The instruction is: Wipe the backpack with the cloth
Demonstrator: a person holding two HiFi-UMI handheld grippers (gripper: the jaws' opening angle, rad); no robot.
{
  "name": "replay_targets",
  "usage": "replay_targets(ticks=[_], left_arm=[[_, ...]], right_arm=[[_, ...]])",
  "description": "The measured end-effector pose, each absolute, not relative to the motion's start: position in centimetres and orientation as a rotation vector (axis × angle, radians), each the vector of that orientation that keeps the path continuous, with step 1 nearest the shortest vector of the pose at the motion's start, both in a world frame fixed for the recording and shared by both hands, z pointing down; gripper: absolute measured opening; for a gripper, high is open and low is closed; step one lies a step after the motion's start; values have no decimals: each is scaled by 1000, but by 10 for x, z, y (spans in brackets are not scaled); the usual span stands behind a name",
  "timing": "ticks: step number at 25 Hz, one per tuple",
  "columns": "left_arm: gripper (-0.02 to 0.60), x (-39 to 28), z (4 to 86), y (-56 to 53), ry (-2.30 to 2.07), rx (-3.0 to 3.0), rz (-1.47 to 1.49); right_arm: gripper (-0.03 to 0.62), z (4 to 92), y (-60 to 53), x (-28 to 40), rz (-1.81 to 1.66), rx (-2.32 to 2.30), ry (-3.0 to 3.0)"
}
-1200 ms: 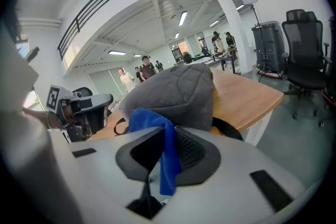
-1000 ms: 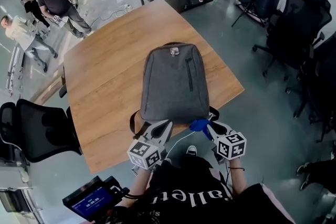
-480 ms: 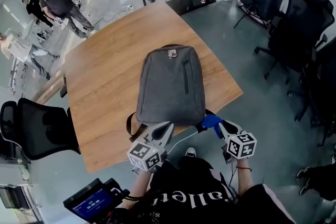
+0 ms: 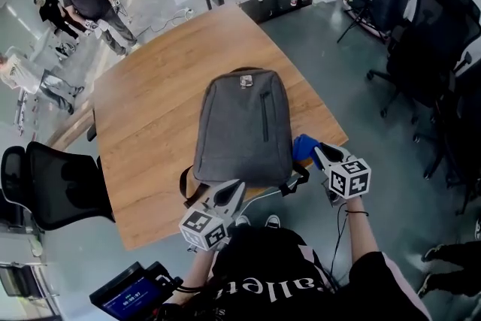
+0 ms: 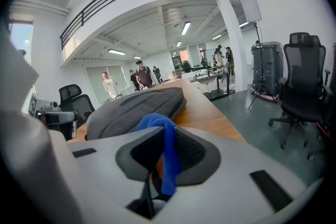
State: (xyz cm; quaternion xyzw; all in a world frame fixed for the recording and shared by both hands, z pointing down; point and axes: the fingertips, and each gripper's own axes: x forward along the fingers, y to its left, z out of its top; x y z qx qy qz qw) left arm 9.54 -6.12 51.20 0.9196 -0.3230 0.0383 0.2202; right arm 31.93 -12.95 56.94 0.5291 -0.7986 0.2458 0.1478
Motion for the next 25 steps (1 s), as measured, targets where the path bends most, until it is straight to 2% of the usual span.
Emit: replay_targets(ticks=[18, 25], left_arm=[[0, 84, 507, -74, -911, 2486, 107], [0, 81, 507, -79, -926, 2474, 104]], right_arm=[[66, 541, -346, 340, 558, 1545, -2254], [66, 554, -385, 328, 531, 1508, -2217]])
